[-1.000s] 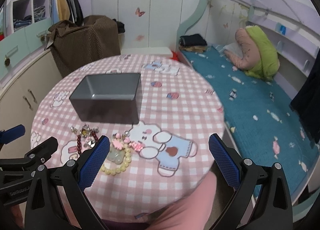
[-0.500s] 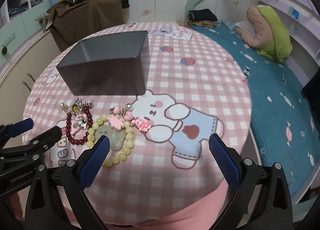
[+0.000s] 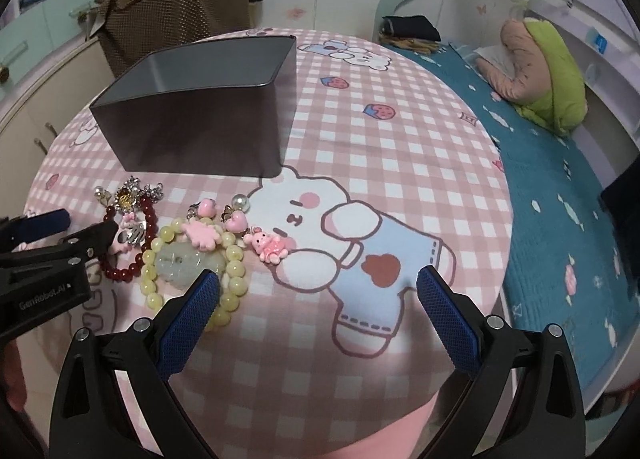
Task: Organize jewelry
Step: 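Grasp the dark red bead bracelet with the left gripper while the right grasps the pale yellow bead bracelet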
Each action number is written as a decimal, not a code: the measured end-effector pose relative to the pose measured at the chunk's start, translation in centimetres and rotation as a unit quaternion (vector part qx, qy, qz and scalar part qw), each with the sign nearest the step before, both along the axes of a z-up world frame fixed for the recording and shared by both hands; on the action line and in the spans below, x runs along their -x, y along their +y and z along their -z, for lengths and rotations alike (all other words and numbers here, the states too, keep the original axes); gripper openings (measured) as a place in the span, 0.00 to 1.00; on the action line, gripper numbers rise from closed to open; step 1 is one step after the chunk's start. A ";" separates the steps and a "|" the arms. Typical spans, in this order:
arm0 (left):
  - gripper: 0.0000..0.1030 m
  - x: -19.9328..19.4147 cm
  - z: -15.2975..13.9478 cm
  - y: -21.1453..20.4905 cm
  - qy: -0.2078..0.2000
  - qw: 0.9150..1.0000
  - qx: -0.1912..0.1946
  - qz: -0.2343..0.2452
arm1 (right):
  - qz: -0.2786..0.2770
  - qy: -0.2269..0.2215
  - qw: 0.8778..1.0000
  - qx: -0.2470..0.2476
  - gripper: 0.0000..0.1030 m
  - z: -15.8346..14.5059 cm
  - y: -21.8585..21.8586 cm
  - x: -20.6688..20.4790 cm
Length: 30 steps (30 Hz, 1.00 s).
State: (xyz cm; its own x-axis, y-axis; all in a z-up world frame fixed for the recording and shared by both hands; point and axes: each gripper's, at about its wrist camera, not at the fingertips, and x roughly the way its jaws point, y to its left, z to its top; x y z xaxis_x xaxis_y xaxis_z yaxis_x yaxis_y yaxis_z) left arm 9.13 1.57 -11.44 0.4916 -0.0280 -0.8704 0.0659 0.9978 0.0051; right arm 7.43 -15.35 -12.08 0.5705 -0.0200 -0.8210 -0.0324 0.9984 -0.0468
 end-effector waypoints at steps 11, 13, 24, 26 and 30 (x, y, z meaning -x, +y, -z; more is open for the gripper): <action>0.06 0.8 -0.5 1.6 0.014 0.998 0.042 0.043 | -0.065 0.012 0.996 -0.064 0.34 -0.2 0.7 0.3; 0.06 1.0 -0.5 2.2 0.024 0.996 0.072 0.049 | -0.071 0.020 0.995 -0.072 0.24 -0.1 0.9 0.3; 0.06 1.9 -3.1 3.3 -0.001 0.989 0.124 0.074 | -0.042 0.017 0.995 -0.085 0.10 -0.8 0.0 0.4; 0.06 1.7 -4.4 3.1 -0.016 0.988 0.125 0.084 | -0.047 0.004 0.995 -0.086 0.10 -1.7 0.0 0.4; 0.06 1.4 -6.3 2.8 -0.039 0.987 0.124 0.097 | -0.059 -0.021 0.995 -0.084 0.10 -3.7 0.4 0.4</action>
